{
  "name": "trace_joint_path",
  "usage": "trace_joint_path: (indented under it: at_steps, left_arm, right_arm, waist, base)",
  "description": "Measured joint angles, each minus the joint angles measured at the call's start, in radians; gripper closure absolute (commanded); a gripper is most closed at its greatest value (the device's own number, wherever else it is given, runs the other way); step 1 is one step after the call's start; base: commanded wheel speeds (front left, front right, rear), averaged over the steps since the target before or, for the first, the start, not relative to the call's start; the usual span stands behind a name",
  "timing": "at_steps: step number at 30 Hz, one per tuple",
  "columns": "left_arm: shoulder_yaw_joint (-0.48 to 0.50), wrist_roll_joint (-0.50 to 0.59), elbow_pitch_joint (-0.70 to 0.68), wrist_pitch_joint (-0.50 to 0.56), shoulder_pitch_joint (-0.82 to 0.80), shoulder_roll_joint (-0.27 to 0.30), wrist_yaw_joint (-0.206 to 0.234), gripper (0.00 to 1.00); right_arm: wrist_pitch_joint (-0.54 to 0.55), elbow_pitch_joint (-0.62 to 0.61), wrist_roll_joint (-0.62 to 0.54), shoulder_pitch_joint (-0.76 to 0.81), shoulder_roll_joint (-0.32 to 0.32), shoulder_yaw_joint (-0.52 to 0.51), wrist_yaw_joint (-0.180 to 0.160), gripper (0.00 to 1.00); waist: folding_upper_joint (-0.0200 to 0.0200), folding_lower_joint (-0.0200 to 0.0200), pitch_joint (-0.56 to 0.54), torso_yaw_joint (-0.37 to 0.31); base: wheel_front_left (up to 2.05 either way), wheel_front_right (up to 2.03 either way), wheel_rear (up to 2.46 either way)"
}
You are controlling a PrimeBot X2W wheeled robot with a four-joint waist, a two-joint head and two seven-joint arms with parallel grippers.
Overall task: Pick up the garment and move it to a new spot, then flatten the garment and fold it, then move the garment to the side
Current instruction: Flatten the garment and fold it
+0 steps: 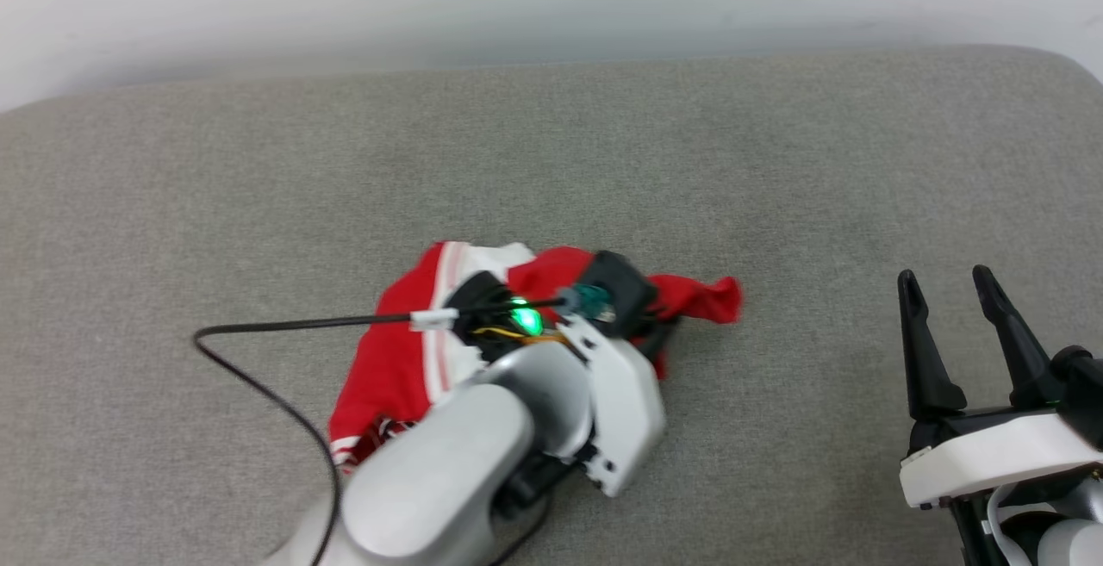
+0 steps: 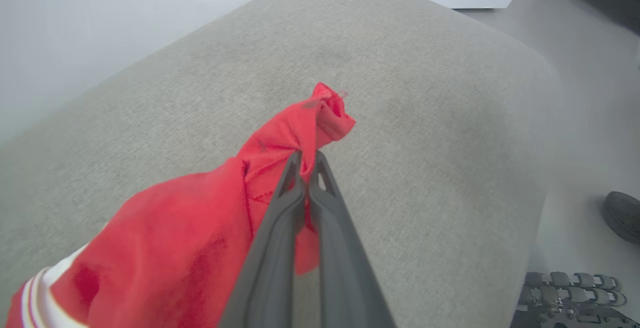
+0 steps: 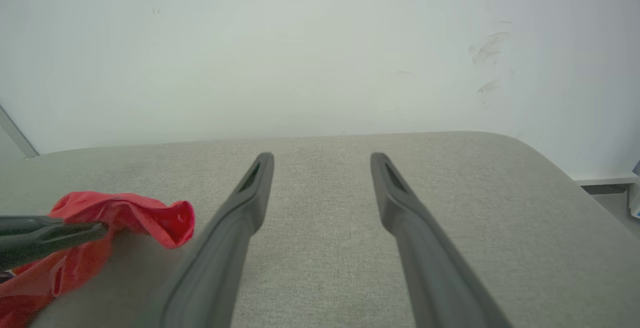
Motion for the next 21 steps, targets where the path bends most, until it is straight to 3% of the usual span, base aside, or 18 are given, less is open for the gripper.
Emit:
trace_joint_path:
  at_steps: [7,14,15,17,21]
  left_arm:
    - [-0.137,0.012,-0.02,0.007,-0.016,-0.097,-0.047,1.0]
    - [-0.301,-0.029,0.053,0.042,0.048,-0.081,-0.069,1.0]
    - [-0.315,-0.037,0.06,0.034,0.054,-0.08,-0.071,0.79]
    - [-0.335,-0.042,0.068,0.006,0.059,-0.078,-0.072,0.0]
    - [-0.337,-0.03,0.058,-0.106,0.053,-0.084,-0.072,0.0]
  right_arm:
    - [0.003,-0.024,0.0,0.004,0.0,-0.021,0.0,0.0]
    - [-0.008,-0.022,0.009,-0.003,0.0,-0.022,0.0,0.0]
    - [-0.012,-0.019,0.009,-0.004,0.0,-0.023,0.0,0.0]
    - [-0.012,-0.013,0.009,-0.007,0.0,-0.026,0.0,0.0]
    - [-0.014,-0.008,0.006,-0.011,0.0,-0.031,0.0,0.0]
  waist:
    - [0.0,0.0,0.04,-0.028]
    - [0.0,0.0,0.096,-0.045]
    - [0.0,0.0,0.098,-0.044]
    - [0.0,0.0,0.098,-0.04]
    - [0.0,0.0001,0.081,-0.026]
  base:
    - [0.0,0.0,0.0]
    - [0.0,0.0,0.0]
    - [0.0,0.0,0.0]
    - [0.0,0.0,0.0]
    - [0.0,0.0,0.0]
